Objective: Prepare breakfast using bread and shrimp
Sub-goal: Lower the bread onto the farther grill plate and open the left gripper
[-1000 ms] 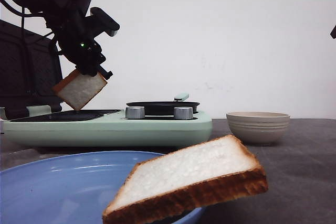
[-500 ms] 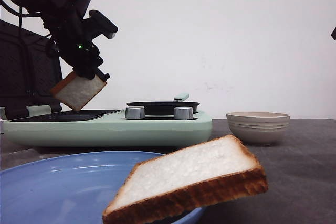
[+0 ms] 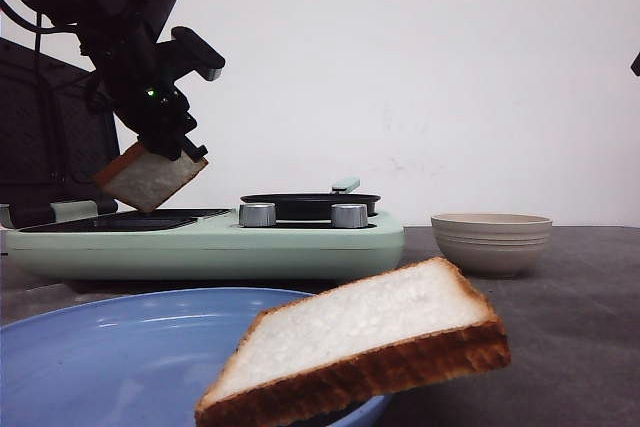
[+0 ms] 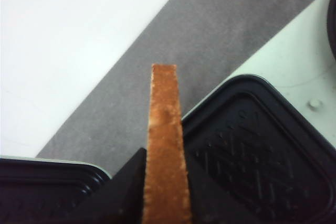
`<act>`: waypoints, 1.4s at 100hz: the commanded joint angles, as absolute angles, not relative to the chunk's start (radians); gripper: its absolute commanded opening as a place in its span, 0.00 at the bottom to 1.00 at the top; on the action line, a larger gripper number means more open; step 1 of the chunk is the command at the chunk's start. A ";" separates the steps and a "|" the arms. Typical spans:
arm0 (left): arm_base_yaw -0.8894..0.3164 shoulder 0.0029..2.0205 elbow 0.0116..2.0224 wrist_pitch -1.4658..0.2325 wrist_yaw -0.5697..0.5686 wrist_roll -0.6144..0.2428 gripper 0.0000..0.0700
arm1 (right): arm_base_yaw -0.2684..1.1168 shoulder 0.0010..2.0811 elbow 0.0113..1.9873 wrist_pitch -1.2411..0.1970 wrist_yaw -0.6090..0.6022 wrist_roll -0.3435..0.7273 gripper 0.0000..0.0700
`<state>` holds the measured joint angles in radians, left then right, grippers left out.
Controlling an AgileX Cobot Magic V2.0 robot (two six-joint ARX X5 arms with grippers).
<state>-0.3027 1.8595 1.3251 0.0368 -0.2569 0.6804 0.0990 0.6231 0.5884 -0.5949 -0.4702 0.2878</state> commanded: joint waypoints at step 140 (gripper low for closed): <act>-0.303 1.882 1.349 -0.019 -0.070 0.476 0.41 | 0.102 0.625 0.604 -0.603 -0.470 0.276 0.29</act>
<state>-0.3012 1.8595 1.3251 -0.0307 -0.0792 0.5026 0.0990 0.6231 0.5884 -0.6098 -0.4702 0.2874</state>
